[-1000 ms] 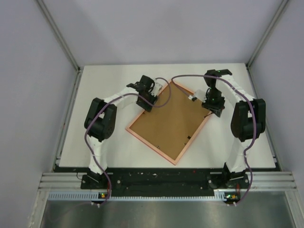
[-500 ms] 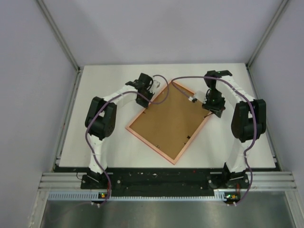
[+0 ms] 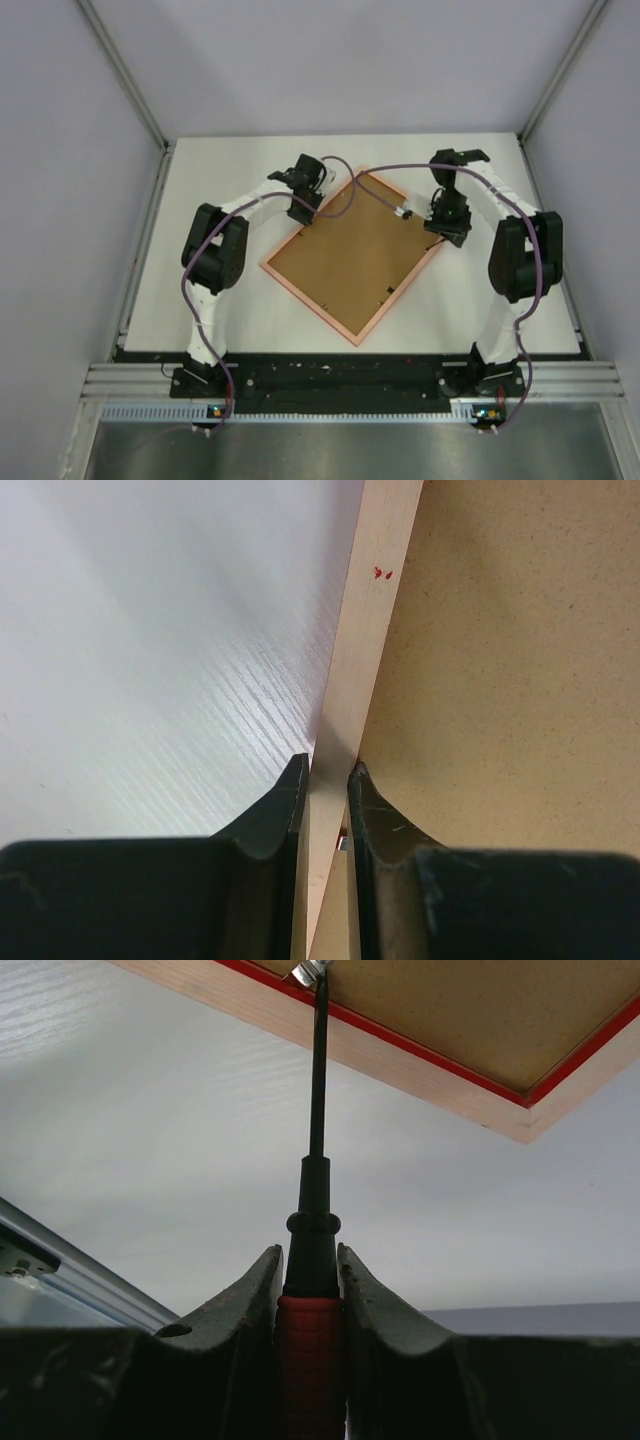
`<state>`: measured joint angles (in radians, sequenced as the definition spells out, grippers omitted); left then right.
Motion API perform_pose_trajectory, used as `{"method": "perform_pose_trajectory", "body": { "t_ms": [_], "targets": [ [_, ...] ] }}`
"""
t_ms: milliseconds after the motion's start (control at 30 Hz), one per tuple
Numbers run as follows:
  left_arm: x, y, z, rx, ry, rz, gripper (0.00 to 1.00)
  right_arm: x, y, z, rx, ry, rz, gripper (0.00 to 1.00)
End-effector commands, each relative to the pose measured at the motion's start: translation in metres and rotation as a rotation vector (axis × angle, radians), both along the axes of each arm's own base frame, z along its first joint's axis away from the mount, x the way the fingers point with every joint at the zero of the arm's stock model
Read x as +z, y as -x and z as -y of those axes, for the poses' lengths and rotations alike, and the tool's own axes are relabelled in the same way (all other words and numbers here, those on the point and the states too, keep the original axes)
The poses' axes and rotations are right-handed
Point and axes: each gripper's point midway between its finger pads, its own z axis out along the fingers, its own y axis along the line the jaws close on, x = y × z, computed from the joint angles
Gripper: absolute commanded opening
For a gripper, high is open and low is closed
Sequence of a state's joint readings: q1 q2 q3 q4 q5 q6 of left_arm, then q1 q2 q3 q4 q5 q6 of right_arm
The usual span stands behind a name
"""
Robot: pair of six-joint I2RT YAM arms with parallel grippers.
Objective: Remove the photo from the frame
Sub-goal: Release the photo frame item from the photo frame.
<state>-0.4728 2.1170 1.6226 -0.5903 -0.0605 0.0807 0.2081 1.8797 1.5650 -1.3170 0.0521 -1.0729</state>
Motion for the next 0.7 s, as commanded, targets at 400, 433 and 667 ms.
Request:
{"method": "perform_pose_trajectory", "body": {
  "t_ms": [400,433,667],
  "targets": [
    [0.001,0.001,0.016,0.026,0.005,0.062,0.0,-0.013,0.012,0.031,0.062,-0.118,-0.225,0.0],
    [0.003,0.002,0.018,0.019,0.007,0.068,0.0,-0.013,0.006,0.032,0.066,-0.113,-0.214,0.0],
    [0.011,0.004,0.025,-0.026,-0.005,0.108,0.0,-0.012,-0.043,0.037,0.197,-0.074,-0.045,0.0]
  ]
}}
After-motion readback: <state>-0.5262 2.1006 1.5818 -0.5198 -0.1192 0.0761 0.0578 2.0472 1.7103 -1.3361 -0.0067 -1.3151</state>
